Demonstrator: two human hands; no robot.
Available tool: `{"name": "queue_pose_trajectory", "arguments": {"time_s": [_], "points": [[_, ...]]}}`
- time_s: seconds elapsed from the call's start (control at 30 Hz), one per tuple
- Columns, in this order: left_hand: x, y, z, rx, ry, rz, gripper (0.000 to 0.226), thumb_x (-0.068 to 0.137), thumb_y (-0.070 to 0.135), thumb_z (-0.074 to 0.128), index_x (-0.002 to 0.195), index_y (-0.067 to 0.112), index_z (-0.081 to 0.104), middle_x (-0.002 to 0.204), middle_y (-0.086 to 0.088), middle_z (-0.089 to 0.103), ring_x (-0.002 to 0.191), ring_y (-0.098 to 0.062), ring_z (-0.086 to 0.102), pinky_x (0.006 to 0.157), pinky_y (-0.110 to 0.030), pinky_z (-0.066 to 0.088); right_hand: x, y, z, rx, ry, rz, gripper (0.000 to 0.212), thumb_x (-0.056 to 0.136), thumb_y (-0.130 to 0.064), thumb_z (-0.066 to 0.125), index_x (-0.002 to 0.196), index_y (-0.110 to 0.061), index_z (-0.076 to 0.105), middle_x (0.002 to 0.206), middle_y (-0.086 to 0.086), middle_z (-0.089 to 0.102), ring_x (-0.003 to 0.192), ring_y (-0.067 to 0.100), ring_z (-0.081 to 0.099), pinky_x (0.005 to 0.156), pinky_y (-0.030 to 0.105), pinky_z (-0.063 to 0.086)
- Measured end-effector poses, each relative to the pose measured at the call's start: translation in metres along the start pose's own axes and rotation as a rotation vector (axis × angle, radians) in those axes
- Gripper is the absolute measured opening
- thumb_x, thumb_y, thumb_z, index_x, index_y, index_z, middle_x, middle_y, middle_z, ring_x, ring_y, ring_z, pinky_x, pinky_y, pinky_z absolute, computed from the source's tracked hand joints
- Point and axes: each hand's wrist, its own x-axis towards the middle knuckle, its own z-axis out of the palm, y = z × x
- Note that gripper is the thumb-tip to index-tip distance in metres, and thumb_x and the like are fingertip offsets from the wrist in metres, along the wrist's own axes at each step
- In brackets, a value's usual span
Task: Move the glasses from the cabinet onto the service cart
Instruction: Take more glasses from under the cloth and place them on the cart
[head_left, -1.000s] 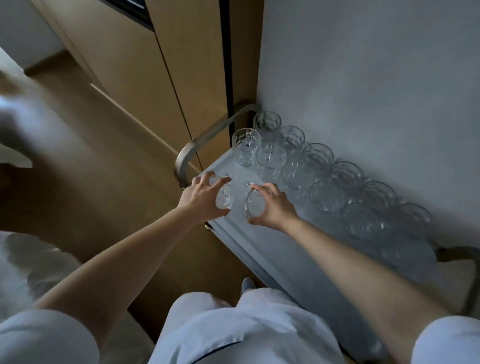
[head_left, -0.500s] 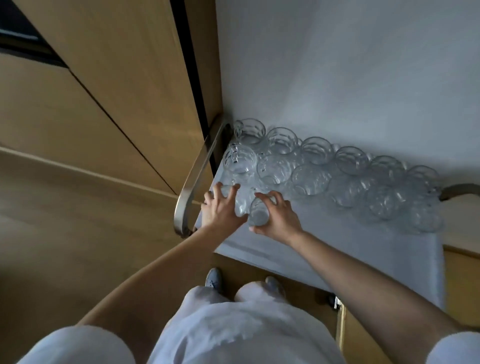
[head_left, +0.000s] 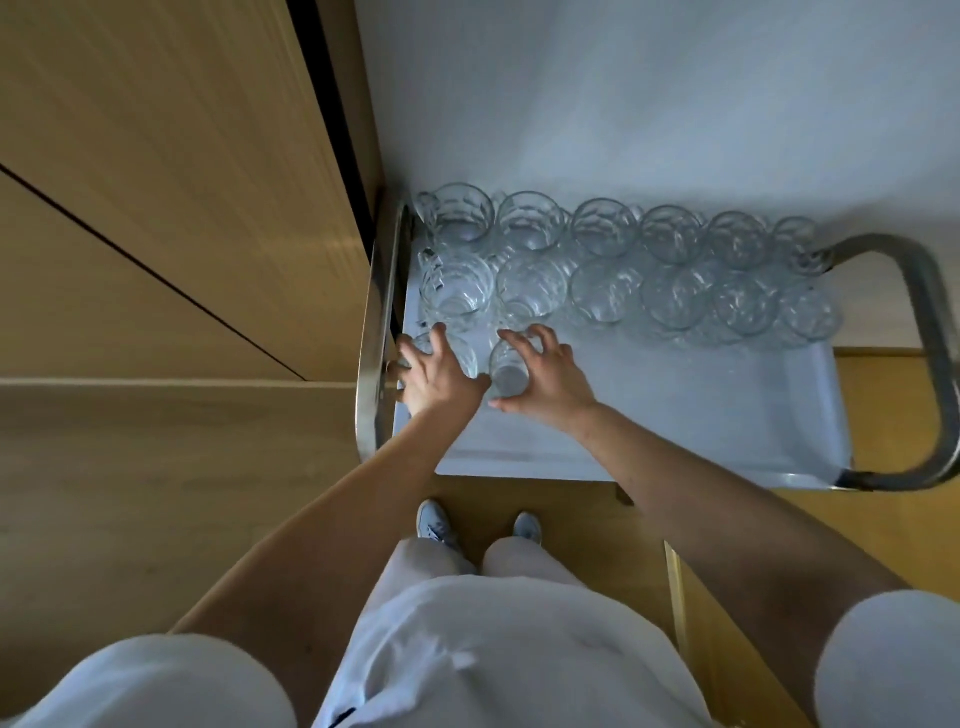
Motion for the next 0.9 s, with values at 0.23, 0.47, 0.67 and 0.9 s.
{"name": "queue_pose_trajectory", "arguments": {"time_s": [0.23,0.47,0.67,0.9], "points": [[0.006,-0.008,-0.015,0.202,-0.247,0.106,0.118,0.074,0.025,0.079,0.149,0.031,-0.012,0.153,-0.016,-0.009,0.137,-0.049,0.013,0.101,-0.047,0.040,0.007,-0.013,0.000,-0.035,-0.040,0.112,0.095,0.071,-0.047,0.078,0.147,-0.043,0.020,0.153,0.016,0.007,0.132,0.046,0.026,0.105,0.047,0.035],[0.008,-0.014,-0.016,0.141,-0.172,0.139,0.107,0.069,0.023,0.083,0.146,0.028,0.008,0.142,-0.020,0.015,0.122,-0.048,0.041,0.092,-0.044,0.047,0.002,-0.017,0.002,0.008,-0.044,0.177,0.105,0.075,-0.044,0.076,0.148,-0.046,0.001,0.152,0.025,0.004,0.128,0.051,0.033,0.105,0.047,0.036],[0.008,-0.002,-0.012,0.118,-0.127,0.061,0.105,0.072,0.036,0.080,0.145,0.020,0.007,0.141,-0.024,0.017,0.126,-0.048,0.036,0.100,-0.045,0.043,-0.002,-0.003,0.003,0.227,0.025,0.200,0.127,0.069,-0.030,0.084,0.149,-0.031,-0.015,0.140,0.022,0.026,0.126,0.034,0.039,0.106,0.038,0.038],[0.009,0.006,-0.009,0.091,-0.079,0.037,0.098,0.075,0.034,0.078,0.143,0.017,0.010,0.140,-0.023,0.018,0.129,-0.047,0.029,0.096,-0.046,0.045,0.000,-0.003,0.008,0.233,0.094,0.219,0.126,0.069,-0.035,0.082,0.150,-0.028,-0.014,0.147,0.018,0.022,0.126,0.038,0.044,0.101,0.041,0.044]]}}
